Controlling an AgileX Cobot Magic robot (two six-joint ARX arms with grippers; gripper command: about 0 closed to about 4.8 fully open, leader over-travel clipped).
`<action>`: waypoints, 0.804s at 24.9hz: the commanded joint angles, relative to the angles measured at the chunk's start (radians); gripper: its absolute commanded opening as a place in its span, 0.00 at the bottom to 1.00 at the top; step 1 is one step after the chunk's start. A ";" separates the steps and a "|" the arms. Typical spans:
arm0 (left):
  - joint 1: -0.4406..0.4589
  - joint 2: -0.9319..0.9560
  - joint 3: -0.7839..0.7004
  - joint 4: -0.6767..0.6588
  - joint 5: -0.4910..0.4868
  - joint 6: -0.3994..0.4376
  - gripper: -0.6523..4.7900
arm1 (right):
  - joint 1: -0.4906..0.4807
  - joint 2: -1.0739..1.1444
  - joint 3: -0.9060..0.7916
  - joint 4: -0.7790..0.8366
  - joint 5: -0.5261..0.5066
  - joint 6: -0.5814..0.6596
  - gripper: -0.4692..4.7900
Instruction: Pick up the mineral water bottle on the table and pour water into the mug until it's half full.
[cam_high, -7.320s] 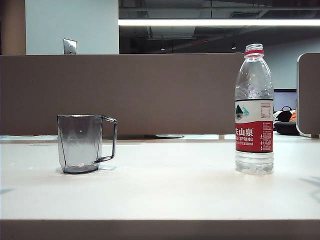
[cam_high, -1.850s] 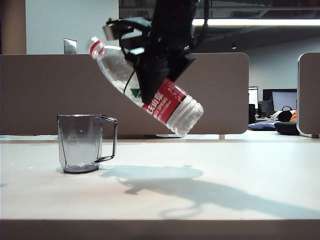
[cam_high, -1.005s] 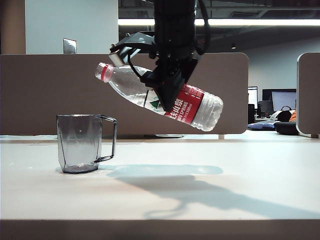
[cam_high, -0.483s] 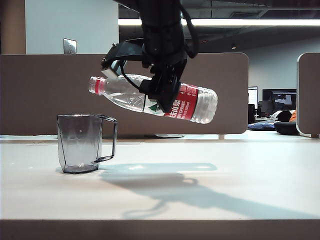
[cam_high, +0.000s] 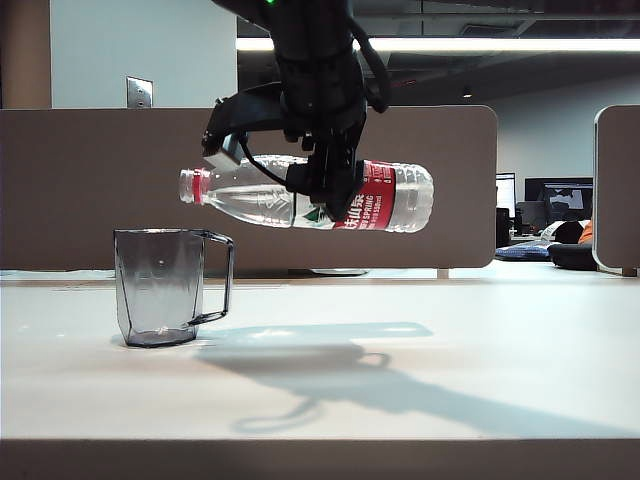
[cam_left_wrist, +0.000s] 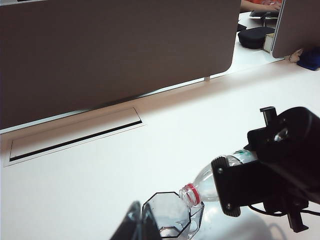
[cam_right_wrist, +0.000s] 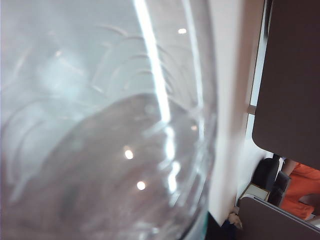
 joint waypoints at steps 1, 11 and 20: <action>0.001 -0.005 0.003 0.006 -0.003 0.004 0.11 | 0.002 -0.010 0.011 0.034 0.031 -0.030 0.61; 0.001 -0.007 0.003 -0.008 -0.003 0.004 0.11 | 0.002 -0.010 0.011 0.030 0.073 -0.068 0.61; 0.001 -0.008 0.004 -0.019 -0.003 0.004 0.11 | 0.002 -0.010 0.011 0.029 0.093 -0.077 0.61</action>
